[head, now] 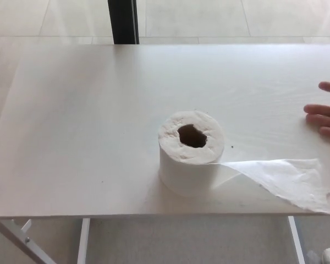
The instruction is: A toilet paper roll is kept in the middle of the desk infront of the robot. The robot places its left hand on the top of the toilet paper roll to hold it still and uses its right hand to tear off a piece of toilet paper from it and hands the paper to a person
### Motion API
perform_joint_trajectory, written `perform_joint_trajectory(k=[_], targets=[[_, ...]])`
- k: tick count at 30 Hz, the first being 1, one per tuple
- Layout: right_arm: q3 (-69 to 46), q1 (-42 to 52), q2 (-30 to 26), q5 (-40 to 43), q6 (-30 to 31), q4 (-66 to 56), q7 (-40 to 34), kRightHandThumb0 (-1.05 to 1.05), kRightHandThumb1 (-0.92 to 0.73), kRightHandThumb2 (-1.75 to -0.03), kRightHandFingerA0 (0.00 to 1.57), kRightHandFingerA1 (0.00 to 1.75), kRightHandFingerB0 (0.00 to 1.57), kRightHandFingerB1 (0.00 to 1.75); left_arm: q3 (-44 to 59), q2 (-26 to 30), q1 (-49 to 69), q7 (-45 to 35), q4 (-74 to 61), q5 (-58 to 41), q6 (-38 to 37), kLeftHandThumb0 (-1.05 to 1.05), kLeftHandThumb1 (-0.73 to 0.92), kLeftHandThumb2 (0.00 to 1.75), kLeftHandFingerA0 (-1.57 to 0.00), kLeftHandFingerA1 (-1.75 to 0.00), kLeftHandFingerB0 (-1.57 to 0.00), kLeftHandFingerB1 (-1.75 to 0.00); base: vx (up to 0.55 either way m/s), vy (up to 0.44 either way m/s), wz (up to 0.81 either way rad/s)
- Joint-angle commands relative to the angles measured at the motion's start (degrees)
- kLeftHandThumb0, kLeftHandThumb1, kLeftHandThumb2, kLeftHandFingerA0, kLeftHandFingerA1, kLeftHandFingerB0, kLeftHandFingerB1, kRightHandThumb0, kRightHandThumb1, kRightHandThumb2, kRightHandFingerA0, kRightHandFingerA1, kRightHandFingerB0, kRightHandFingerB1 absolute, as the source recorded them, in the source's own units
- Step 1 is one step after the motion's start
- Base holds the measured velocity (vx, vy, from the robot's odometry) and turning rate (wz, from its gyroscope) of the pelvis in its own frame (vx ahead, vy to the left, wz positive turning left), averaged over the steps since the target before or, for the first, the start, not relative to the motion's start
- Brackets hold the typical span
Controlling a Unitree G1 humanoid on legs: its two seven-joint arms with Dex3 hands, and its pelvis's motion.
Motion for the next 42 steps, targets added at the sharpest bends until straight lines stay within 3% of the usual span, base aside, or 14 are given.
perform_joint_trajectory(k=[1,2,4,15,16,20,23,25,29,31,34,35,41,42], targets=[[14.6,15.4,-3.0,-3.2,-11.4,-13.9,28.2,-0.76,-0.73,-0.62,0.42,0.59,0.22,0.33,-19.4,16.1,-4.4,-16.0,5.5,9.1,1.5,-0.82,0.67,1.07,-0.53,-0.74,-0.27,-0.58,0.00,0.000,0.00],[15.4,14.9,-2.0,-0.6,-8.9,-21.0,28.9,-0.77,-0.72,-0.62,0.42,0.59,0.24,0.37,-20.8,17.7,-8.0,-15.2,2.3,8.8,2.8,-0.98,0.85,0.66,-0.64,-0.76,-0.37,-0.61,0.00,0.000,0.00],[17.0,13.8,-1.7,0.9,-7.7,-25.9,29.7,-0.91,-0.59,-0.98,0.47,0.68,0.23,0.49,-21.5,18.5,-11.3,-14.1,-1.0,7.6,3.5,-1.02,0.84,0.66,-0.67,-0.75,-0.43,-0.67,0.00,0.000,0.00],[20.3,14.0,-2.8,1.8,-7.0,-32.5,30.8,-0.94,-0.60,-0.98,0.50,0.66,0.25,0.51,-23.9,19.2,-14.3,-12.1,-3.4,5.2,3.5,-1.02,0.84,0.66,-0.67,-0.75,-0.43,-0.67,0.00,0.000,0.00],[33.1,11.2,-0.3,0.2,-5.2,-49.9,29.6,-0.66,-0.57,-0.88,0.30,0.52,0.15,0.41,-35.3,22.1,-29.9,-13.9,-17.0,6.8,8.8,-0.79,0.92,0.72,-0.40,-0.53,-0.27,-0.40,0.00,0.000,0.00],[44.0,10.3,1.8,-2.8,-4.0,-62.3,28.7,-0.66,-0.70,-0.61,0.38,0.45,0.24,0.30,-44.8,21.9,-43.7,-15.4,-21.6,9.2,13.1,-0.76,0.91,0.70,-0.40,-0.52,-0.25,-0.40,0.00,0.000,0.00],[46.2,10.4,1.5,-4.5,-3.5,-64.3,28.3,-0.70,-0.56,-0.90,0.28,0.55,0.16,0.42,-46.5,21.7,-45.5,-15.9,-21.8,9.7,13.4,-0.84,0.92,0.68,-0.40,-0.52,-0.29,-0.40,0.00,0.000,0.00],[51.8,9.0,1.9,-7.5,-5.0,-64.9,29.4,-0.67,-0.69,-0.61,0.20,0.51,0.23,0.28,-51.5,20.4,-48.1,-17.9,-22.9,11.8,14.4,-0.82,0.92,0.71,-0.40,-0.57,-0.32,-0.43,0.00,0.000,0.00],[57.8,6.8,1.1,-9.9,-3.1,-65.2,30.5,-0.36,-0.44,-1.01,0.05,0.55,0.00,0.48,-59.2,21.4,-49.5,-20.9,-26.8,14.5,19.5,-0.82,0.92,0.73,-0.35,-0.54,-0.27,-0.39,0.00,0.000,0.00],[60.7,6.7,0.5,-11.7,-1.4,-65.8,30.4,-0.72,-0.53,-0.88,0.07,0.51,0.14,0.43,-63.6,21.2,-50.7,-23.0,-26.7,16.6,19.6,-0.88,0.92,0.72,-0.33,-0.50,-0.26,-0.36,0.00,0.000,0.00],[64.4,6.3,2.0,-13.0,-0.9,-65.5,29.8,-0.71,-0.52,-0.85,0.11,0.53,0.15,0.42,-70.8,19.2,-52.9,-24.8,-26.3,21.4,17.7,-0.89,0.91,0.68,-0.41,-0.50,-0.24,-0.36,0.00,0.000,0.00],[64.6,6.3,2.0,-12.9,-0.7,-65.7,29.6,-0.71,-0.52,-0.85,0.11,0.53,0.15,0.42,-73.3,17.7,-53.7,-24.4,-25.5,23.4,16.3,-0.91,0.92,0.74,-0.57,-0.87,-0.16,-0.42,0.00,0.000,0.00],[70.1,4.8,2.0,-16.4,-1.9,-65.2,29.4,-0.75,-0.53,-0.90,0.09,0.53,0.16,0.44,-79.2,14.4,-56.7,-23.6,-23.6,25.1,14.7,-0.89,0.92,0.67,-0.58,-0.73,-0.24,-0.37,0.00,0.000,0.00],[70.7,4.6,1.8,-17.0,-1.7,-65.3,29.4,-0.74,-0.53,-0.90,0.09,0.53,0.16,0.44,-79.6,14.0,-56.9,-23.2,-23.5,25.1,14.7,-0.91,0.75,1.13,-0.44,-0.69,-0.19,-0.48,0.00,0.000,0.00]])
